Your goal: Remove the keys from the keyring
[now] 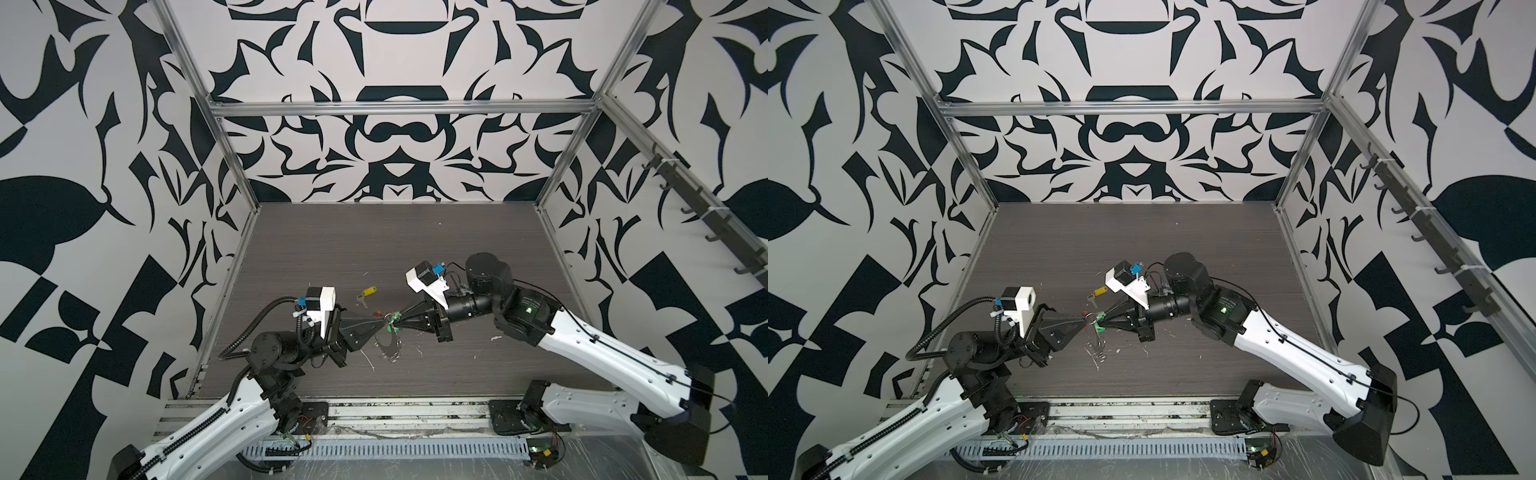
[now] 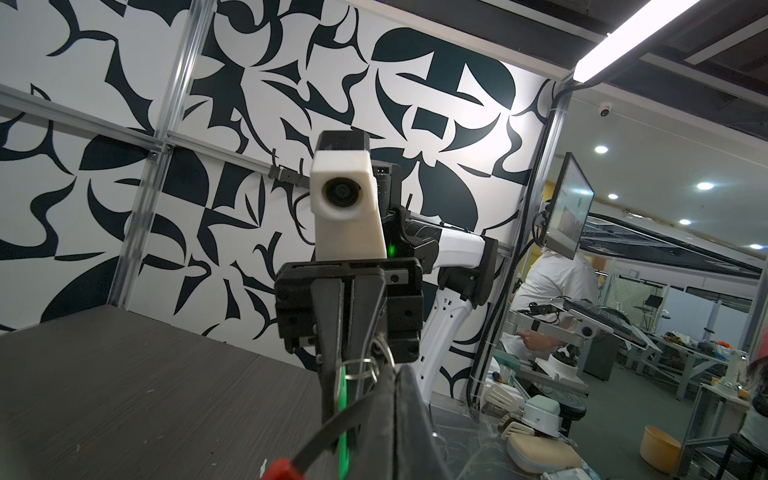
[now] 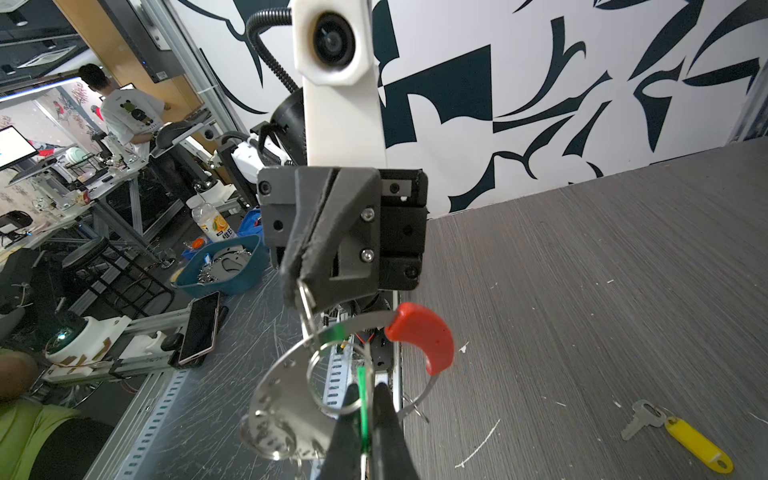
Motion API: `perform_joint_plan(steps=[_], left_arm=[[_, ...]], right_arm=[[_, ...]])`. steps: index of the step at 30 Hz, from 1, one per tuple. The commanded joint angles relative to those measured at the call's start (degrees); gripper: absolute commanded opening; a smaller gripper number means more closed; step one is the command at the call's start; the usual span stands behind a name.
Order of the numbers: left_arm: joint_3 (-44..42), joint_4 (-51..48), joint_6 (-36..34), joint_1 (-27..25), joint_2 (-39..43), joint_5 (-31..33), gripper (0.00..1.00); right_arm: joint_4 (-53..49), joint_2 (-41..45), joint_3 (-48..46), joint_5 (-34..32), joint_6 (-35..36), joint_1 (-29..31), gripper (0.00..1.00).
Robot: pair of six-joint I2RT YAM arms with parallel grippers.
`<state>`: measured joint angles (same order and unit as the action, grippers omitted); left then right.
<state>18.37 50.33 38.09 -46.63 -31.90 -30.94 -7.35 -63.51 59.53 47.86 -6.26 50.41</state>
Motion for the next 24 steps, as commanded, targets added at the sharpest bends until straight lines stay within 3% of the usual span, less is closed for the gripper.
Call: perform_joint_plan(steps=[1,8,15,24], left_arm=[[0.3,6.7,1.1,-0.1,0.6,-1.2,0.0],[1.0,5.3,1.2,-0.1,0.4,-1.2,0.0],[2.6,-3.0,-1.6,-0.1,1.7,1.3,0.0],[3.6,-9.8,-3.3,-0.1,4.5,5.3,0.0]], right_arm=[[3.0,-0.6,-0.9,0.5,-1.6,-0.6,0.0],[2.4,-0.3,-0.6,-0.3,-1.9,-0.4,0.0],[0.6,2.1,0.5,-4.6,-1.7,0.9,0.02],[-0.3,4.6,-0.4,-10.2,-2.3,1.7,0.36]])
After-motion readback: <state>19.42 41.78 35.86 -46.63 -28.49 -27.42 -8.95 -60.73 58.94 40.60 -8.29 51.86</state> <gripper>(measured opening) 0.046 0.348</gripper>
